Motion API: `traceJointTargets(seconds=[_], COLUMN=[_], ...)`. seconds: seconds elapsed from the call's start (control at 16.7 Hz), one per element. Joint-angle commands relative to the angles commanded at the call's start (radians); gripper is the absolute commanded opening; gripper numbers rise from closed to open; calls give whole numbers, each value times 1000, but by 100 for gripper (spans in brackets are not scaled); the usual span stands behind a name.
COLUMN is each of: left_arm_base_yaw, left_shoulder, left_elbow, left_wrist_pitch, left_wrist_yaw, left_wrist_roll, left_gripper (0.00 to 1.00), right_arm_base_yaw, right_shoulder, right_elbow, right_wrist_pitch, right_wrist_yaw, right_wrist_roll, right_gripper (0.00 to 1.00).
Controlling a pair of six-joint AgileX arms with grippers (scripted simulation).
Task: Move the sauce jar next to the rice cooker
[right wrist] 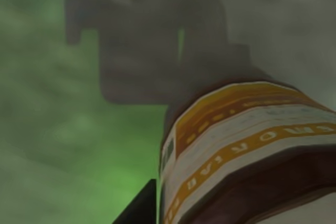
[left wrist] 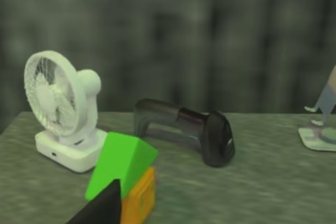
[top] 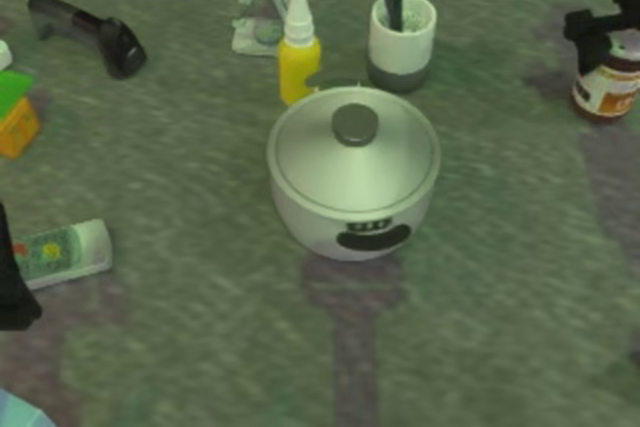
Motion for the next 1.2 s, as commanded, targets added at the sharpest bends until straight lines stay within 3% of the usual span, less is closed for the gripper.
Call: traceJointTargets(seconds=[0.66, 1.2], left_arm_base_yaw=[0, 0], left_shoulder=[0, 0], left_elbow=[0, 0], left_wrist_pitch=[0, 0], left_wrist_yaw=[0, 0], left_wrist_roll=[0, 0], left_gripper=[100, 100], right_arm_base_yaw=[-2, 5], right_shoulder=[-15, -422], right_elbow=[-15, -446], right_wrist_pitch=[2, 22], right_wrist_yaw=[-1, -5], right_wrist_roll=[0, 1], right_gripper=[0, 0])
